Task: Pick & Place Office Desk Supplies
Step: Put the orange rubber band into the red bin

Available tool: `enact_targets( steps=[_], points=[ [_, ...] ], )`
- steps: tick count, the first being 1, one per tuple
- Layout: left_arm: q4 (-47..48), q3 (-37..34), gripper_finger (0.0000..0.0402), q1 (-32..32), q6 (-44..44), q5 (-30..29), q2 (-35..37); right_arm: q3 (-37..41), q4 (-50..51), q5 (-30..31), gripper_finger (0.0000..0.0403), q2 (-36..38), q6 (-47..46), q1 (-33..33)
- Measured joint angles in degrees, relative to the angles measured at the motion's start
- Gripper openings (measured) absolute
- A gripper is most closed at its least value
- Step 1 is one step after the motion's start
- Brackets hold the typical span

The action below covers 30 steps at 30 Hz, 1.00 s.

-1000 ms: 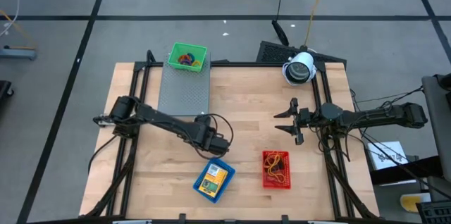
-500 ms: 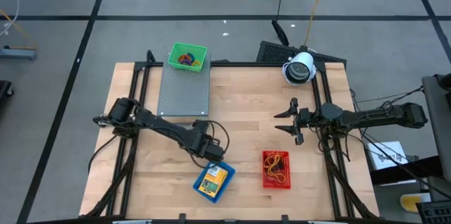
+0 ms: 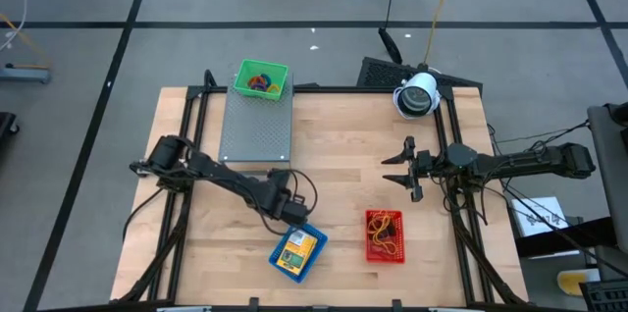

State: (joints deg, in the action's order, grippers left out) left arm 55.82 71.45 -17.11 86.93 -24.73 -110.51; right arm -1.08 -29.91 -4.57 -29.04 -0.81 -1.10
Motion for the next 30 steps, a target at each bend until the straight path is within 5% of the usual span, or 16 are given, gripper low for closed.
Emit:
enact_targets(
  steps=[30],
  points=[
    [-7.77,-4.12,0.0004,4.31,-2.76,-1.38,0.84,-0.01,0.0,-0.01,0.0181,-0.02,-0.01,0.01]
  ],
)
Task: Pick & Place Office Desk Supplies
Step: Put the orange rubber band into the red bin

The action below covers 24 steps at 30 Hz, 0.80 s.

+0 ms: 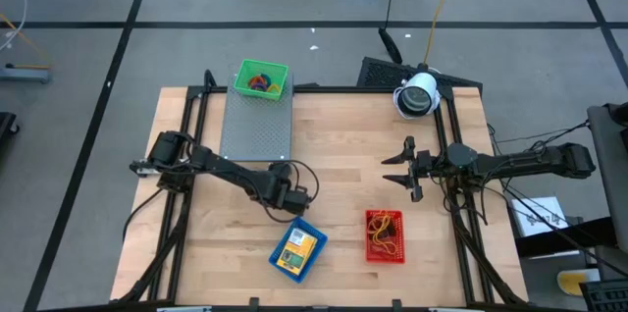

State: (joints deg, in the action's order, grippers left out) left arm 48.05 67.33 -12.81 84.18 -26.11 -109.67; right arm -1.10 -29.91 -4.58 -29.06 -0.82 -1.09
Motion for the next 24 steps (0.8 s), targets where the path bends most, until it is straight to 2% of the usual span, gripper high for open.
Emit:
enact_targets(
  steps=[18,24],
  points=[
    [-5.9,-4.05,0.0004,-0.67,0.29,2.73,0.33,0.01,0.0,0.01,0.0181,0.01,0.01,-0.01],
    [-5.44,-4.17,0.001,-1.5,-2.22,6.15,1.13,0.01,0.0,0.0,0.0181,0.0,0.0,-0.01]
  ],
)
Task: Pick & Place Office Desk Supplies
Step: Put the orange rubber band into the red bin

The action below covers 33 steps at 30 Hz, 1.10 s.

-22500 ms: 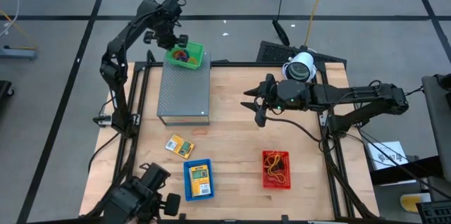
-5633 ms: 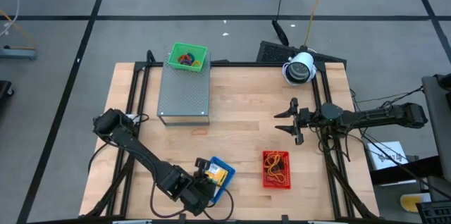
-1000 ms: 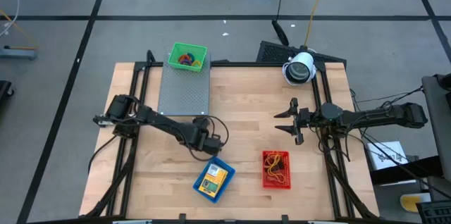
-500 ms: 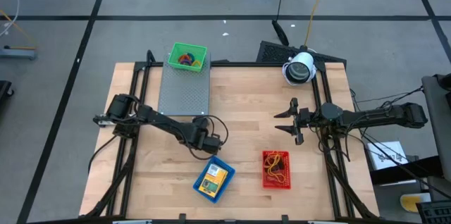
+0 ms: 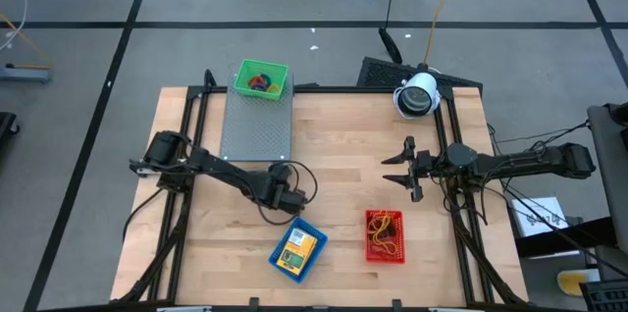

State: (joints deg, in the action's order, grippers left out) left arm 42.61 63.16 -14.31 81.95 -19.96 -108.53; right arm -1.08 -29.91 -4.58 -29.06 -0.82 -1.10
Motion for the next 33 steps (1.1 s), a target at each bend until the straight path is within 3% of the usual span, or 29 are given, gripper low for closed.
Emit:
enact_targets(
  steps=[9,16,19,27,33],
  points=[
    [2.8,-0.12,0.001,-2.86,-3.39,10.57,3.35,0.0,-0.02,0.02,0.0181,0.0,0.0,0.0],
    [4.08,-0.1,0.0015,-6.76,-3.93,11.85,3.76,0.0,0.0,0.01,0.0181,0.0,0.0,0.02],
    [3.86,-0.12,0.0015,-7.94,-3.74,9.81,5.84,0.0,0.0,0.01,0.0181,0.0,0.0,0.0],
    [4.26,-0.09,0.0014,-9.11,-4.67,-4.02,13.48,0.0,0.0,0.02,0.0181,0.02,0.0,0.0],
    [2.7,-0.07,0.0063,-5.52,-10.28,-3.59,15.32,-0.01,0.0,0.0,0.0181,0.01,0.01,0.01]
  ],
)
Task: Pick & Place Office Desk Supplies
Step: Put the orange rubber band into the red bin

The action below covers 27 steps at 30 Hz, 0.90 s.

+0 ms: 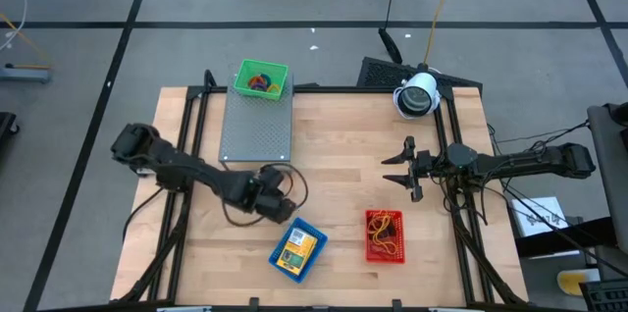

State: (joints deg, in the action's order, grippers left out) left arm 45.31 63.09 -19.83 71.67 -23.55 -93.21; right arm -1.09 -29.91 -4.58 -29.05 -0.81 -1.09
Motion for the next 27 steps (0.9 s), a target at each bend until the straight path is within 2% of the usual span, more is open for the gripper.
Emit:
enact_targets(
  steps=[8,21,27],
  points=[
    [-15.57,0.03,0.0125,5.25,-9.48,12.06,0.02,0.0,0.01,0.0,0.0181,0.0,-0.01,0.01],
    [-16.87,0.07,0.0138,5.98,-26.16,17.68,0.02,0.01,0.0,0.02,0.0181,0.01,-0.01,0.01],
    [-17.13,0.07,0.0138,6.34,-29.41,19.0,0.02,0.0,0.01,0.0,0.0181,-0.01,-0.01,0.0]
  ],
)
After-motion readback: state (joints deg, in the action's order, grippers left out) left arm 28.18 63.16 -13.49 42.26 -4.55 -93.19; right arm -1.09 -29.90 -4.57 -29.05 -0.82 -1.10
